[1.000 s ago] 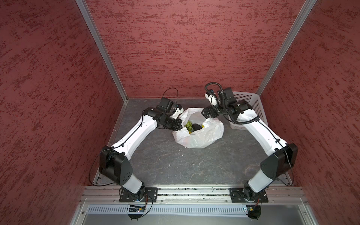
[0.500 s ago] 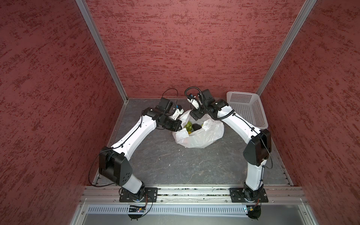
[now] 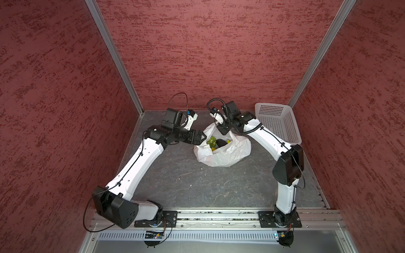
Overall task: Untie the knot of the plastic bag and take out the fruit
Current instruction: Open the plastic bag at the center of the table.
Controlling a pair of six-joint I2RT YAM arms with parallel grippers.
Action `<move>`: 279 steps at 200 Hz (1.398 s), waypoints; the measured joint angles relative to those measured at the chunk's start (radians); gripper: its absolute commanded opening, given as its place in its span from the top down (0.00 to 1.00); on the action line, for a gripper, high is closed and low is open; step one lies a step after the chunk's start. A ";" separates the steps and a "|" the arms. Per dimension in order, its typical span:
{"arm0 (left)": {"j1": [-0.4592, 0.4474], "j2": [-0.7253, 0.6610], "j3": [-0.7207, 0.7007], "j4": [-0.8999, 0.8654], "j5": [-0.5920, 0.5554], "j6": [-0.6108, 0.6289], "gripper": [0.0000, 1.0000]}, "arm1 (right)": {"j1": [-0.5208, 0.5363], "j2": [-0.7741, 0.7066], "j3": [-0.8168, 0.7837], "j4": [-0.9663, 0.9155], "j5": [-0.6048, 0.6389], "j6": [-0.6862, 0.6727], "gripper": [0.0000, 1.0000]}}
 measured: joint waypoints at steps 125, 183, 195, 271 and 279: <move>-0.178 0.273 0.026 0.131 -0.375 -0.094 0.00 | 0.000 -0.006 0.035 -0.039 -0.077 0.101 1.00; -0.100 0.279 -0.116 0.154 -0.436 -0.145 0.57 | 0.002 -0.089 -0.093 -0.018 -0.092 0.113 1.00; -0.086 0.266 -0.142 0.154 -0.426 -0.145 0.71 | 0.005 -0.096 -0.114 -0.010 -0.096 0.116 1.00; -0.105 0.220 -0.153 0.150 -0.277 -0.192 1.00 | 0.000 -0.097 -0.127 0.006 -0.096 0.150 0.29; -0.105 0.220 -0.153 0.150 -0.261 -0.204 1.00 | 0.000 -0.100 -0.121 -0.005 -0.097 0.159 0.20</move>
